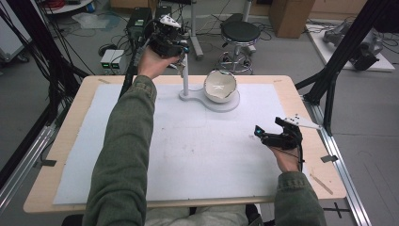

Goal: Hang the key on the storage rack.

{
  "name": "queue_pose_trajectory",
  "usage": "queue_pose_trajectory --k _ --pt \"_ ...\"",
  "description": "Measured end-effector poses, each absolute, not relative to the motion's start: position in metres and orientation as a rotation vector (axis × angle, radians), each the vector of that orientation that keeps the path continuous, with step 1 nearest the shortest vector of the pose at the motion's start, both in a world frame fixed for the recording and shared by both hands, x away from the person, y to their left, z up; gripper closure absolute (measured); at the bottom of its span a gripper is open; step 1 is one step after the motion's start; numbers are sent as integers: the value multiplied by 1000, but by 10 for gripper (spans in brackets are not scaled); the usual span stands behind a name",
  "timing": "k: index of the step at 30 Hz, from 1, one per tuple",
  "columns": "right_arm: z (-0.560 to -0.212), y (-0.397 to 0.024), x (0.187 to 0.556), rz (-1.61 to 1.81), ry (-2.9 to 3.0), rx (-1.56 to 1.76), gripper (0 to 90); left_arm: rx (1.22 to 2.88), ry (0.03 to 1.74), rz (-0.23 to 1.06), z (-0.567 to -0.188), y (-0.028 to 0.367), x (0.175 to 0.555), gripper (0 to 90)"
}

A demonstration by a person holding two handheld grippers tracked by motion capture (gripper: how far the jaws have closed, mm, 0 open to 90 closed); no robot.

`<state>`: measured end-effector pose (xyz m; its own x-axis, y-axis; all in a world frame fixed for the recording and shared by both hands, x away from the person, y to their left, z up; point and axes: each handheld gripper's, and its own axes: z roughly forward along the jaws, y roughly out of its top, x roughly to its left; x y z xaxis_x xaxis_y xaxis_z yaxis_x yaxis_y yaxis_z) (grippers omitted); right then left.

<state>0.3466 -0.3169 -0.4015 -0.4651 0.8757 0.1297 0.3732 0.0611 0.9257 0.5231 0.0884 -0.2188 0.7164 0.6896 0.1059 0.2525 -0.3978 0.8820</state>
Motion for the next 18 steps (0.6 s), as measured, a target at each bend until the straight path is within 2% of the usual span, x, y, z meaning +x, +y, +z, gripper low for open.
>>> queue_pose_trajectory --k 8,18 --pt "-402 -317 347 1400 1873 1255 5 1976 699 549 -223 76 530 829" --pt "-403 -322 344 1395 1864 1266 5 1964 759 608 -234 85 544 828"
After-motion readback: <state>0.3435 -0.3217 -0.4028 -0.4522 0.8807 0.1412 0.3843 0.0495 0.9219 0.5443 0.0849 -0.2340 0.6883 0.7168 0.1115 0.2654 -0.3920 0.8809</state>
